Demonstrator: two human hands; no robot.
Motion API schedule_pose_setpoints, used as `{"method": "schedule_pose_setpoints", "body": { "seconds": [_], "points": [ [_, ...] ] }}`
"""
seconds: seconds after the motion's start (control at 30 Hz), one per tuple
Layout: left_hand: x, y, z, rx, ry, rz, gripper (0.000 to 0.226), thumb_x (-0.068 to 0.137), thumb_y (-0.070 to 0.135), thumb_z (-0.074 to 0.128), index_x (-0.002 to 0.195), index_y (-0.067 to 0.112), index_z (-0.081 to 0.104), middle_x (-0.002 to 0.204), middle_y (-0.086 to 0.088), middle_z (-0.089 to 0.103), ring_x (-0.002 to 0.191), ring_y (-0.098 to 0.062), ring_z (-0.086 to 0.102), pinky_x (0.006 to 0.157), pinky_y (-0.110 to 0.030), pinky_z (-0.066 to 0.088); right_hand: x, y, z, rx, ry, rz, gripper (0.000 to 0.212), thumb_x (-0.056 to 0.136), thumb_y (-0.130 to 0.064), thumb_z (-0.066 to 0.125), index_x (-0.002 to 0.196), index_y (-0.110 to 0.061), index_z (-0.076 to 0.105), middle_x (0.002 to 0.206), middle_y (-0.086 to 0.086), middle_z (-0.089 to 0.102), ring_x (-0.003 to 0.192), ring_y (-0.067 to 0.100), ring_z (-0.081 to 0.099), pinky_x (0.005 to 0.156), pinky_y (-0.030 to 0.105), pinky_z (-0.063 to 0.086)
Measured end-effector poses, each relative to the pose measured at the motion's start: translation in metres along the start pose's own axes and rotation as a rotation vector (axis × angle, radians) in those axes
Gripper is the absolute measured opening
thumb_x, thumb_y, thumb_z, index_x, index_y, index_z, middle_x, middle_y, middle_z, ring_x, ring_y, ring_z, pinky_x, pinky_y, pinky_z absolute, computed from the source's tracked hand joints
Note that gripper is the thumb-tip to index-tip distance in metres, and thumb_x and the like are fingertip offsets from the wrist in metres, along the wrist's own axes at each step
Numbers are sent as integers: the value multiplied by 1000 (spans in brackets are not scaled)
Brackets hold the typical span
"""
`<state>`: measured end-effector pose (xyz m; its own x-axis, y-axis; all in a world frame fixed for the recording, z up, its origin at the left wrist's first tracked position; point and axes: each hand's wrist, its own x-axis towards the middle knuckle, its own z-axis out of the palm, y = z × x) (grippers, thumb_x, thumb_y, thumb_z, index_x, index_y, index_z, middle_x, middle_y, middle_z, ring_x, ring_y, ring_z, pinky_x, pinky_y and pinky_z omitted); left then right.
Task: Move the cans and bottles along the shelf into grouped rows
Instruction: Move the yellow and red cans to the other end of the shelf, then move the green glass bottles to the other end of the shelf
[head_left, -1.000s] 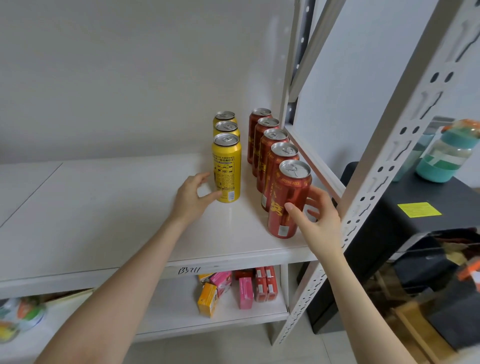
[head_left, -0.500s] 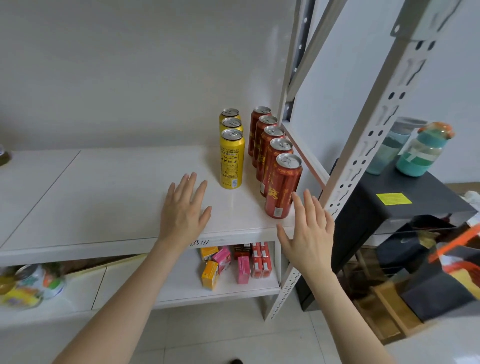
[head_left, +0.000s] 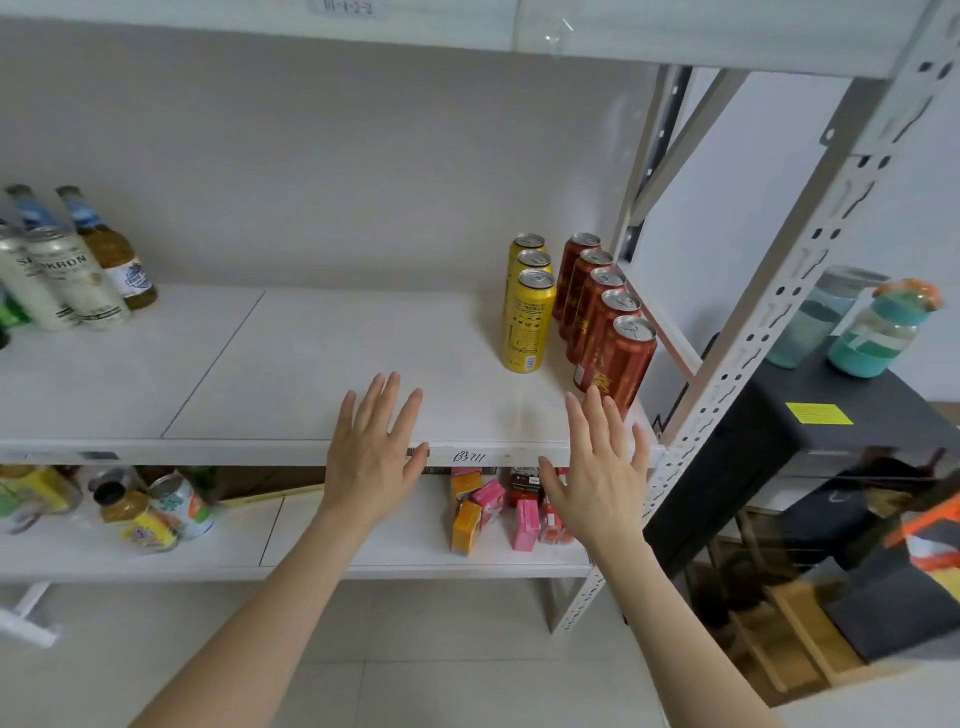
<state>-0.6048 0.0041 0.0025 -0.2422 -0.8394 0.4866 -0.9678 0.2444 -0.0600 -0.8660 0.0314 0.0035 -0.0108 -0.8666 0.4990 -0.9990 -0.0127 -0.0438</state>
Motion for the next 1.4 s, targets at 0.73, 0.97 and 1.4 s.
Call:
{"method": "schedule_pose_setpoints", "body": {
  "seconds": [0.73,0.97,1.4],
  "points": [
    [-66,-272,-30,82,-145,-72,67,89,42,63,147,15,43,156,-18,36,146,-34,32,117,-53,22,17,-303,29,43,-96,-77,84,88,-56,57,155,-14,28,160,11,31,147,30,31,115,56,26],
    [-82,-352,-29,112,-175,-136,68,95,47,50,154,19,30,162,-15,22,151,-32,18,120,-51,11,34,-385,45,46,-134,-128,83,91,-58,51,157,-16,22,163,10,24,151,30,22,119,54,17],
    [-101,-519,-33,158,-83,-197,70,84,43,68,145,15,48,154,-19,39,142,-35,38,114,-54,30,76,-552,61,99,-36,-169,86,80,-51,69,151,-12,38,155,14,41,142,32,41,112,53,18]
  ]
}}
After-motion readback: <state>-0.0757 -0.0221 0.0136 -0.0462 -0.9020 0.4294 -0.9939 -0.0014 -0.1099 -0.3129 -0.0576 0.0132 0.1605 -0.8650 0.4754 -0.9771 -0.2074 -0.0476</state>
